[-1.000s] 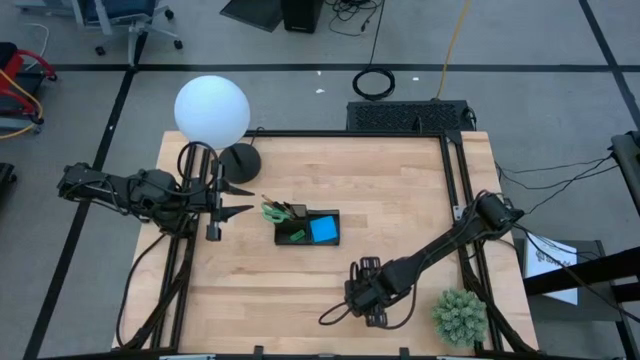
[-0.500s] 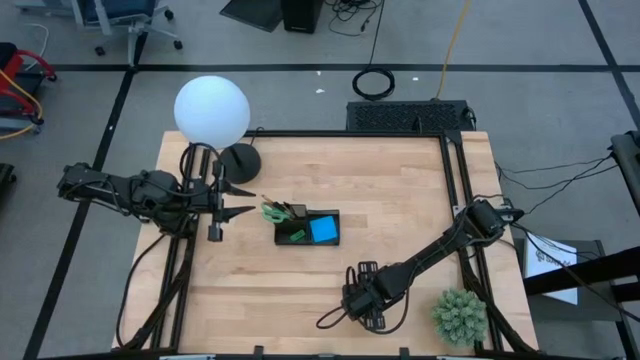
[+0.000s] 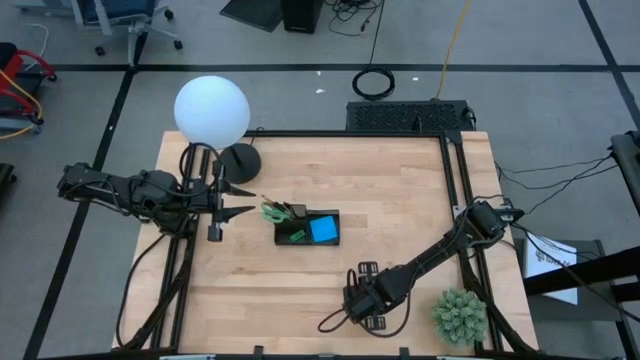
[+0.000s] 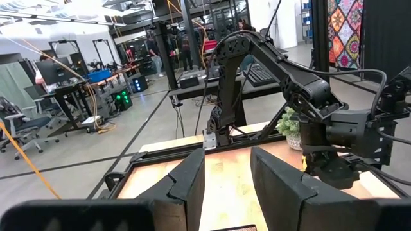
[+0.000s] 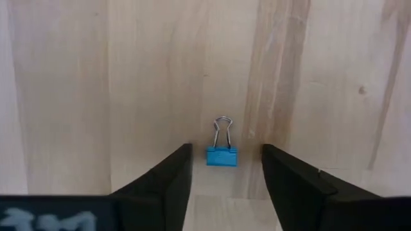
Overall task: Pick and place office supplies into organizer
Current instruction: Put the blue binder clip into the desk organizer
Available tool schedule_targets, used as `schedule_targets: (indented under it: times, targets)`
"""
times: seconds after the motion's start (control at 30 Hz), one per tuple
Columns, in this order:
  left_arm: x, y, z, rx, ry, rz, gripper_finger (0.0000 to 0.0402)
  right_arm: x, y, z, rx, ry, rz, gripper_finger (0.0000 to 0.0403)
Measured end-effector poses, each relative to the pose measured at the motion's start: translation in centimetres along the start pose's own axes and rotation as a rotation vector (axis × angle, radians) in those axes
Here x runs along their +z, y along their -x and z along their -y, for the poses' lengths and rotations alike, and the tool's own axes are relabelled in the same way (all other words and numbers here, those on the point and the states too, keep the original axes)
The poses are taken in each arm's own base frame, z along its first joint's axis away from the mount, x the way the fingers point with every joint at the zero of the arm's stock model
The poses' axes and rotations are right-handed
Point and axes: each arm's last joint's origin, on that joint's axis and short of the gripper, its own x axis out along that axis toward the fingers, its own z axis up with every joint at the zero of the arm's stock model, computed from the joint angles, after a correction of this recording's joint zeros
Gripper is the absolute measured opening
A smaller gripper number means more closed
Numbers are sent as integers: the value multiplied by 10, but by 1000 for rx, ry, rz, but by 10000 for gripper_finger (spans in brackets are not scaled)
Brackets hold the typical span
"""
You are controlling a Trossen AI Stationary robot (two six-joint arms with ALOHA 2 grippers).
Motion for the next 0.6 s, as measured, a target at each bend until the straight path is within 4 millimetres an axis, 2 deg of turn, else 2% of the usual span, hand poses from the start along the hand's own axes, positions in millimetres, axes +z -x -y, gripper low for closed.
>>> schedule_targets:
  times: [0.6]
  targets:
    - [0, 0, 0, 0, 0, 0, 131, 0, 0, 1, -20, 15, 7, 76]
